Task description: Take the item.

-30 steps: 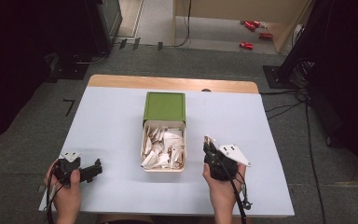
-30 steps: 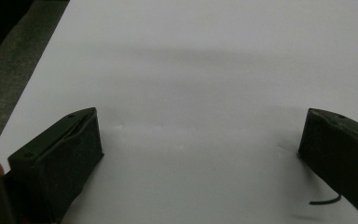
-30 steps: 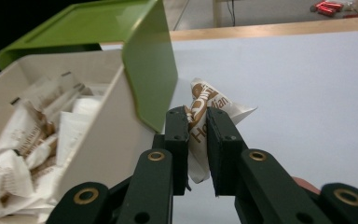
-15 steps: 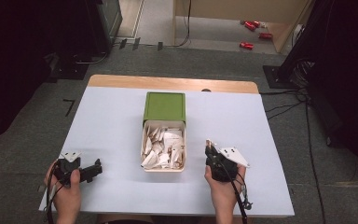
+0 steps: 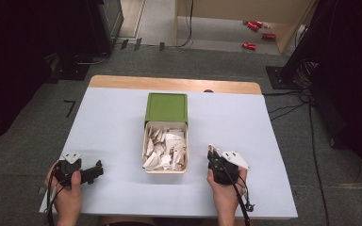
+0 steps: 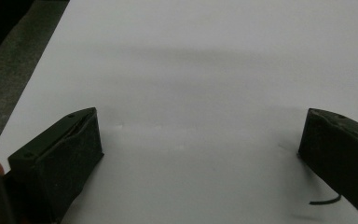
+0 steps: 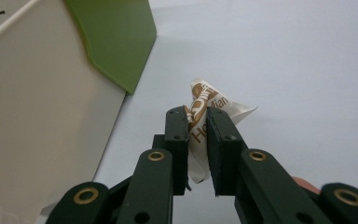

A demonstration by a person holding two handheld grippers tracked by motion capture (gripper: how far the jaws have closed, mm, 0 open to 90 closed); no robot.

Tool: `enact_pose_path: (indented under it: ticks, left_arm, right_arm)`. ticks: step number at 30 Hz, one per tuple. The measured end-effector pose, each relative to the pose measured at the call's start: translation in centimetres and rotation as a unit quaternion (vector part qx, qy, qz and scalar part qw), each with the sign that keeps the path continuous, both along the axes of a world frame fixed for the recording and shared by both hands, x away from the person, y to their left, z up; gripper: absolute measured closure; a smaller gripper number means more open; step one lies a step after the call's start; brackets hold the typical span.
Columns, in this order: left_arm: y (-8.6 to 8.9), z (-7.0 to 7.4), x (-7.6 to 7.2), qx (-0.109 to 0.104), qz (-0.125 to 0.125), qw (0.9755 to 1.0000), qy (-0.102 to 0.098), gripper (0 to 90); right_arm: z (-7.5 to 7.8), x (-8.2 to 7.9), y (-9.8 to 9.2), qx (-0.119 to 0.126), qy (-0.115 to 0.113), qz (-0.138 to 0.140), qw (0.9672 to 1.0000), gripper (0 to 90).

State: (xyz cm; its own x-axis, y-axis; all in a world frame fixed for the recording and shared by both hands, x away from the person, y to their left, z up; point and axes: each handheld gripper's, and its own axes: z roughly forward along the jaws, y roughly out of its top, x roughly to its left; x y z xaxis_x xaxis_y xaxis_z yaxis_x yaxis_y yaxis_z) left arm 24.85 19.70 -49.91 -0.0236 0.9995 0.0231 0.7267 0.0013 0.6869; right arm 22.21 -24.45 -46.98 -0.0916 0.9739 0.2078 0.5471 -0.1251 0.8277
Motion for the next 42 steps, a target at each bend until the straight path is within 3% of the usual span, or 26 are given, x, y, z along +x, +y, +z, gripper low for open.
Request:
enact_pose_path:
  ticks: [20, 25, 28, 34, 36, 42]
  left_arm:
    - [0.0, 0.0, 0.0, 0.000, 0.000, 1.0000, 0.000, 0.0]
    - [0.0, 0.0, 0.0, 0.000, 0.000, 1.0000, 0.000, 0.0]
    - [0.0, 0.0, 0.0, 0.000, 0.000, 1.0000, 0.000, 0.0]
    - [0.0, 0.0, 0.0, 0.000, 0.000, 1.0000, 0.000, 0.0]
    - [0.0, 0.0, 0.0, 0.000, 0.000, 1.0000, 0.000, 0.0]
    - [0.0, 0.0, 0.0, 0.000, 0.000, 1.0000, 0.000, 0.0]
  right_arm:
    - [-3.0, -0.1, 0.3, -0.002, 0.033, -0.003, 0.9994, 80.1]
    - [-3.1, -0.1, 0.2, 0.000, 0.031, -0.001, 0.9995, 79.7]
    - [-3.1, -0.2, 0.1, 0.004, 0.033, -0.004, 0.9994, 73.9]
    - [-2.7, -0.4, -0.2, 0.018, 0.018, -0.016, 0.9996, 56.9]
    - [-2.4, -0.6, -0.3, 0.021, 0.000, -0.017, 0.9996, 56.1]
    - [-1.7, -1.0, -0.3, 0.020, -0.010, -0.006, 0.9997, 54.4]
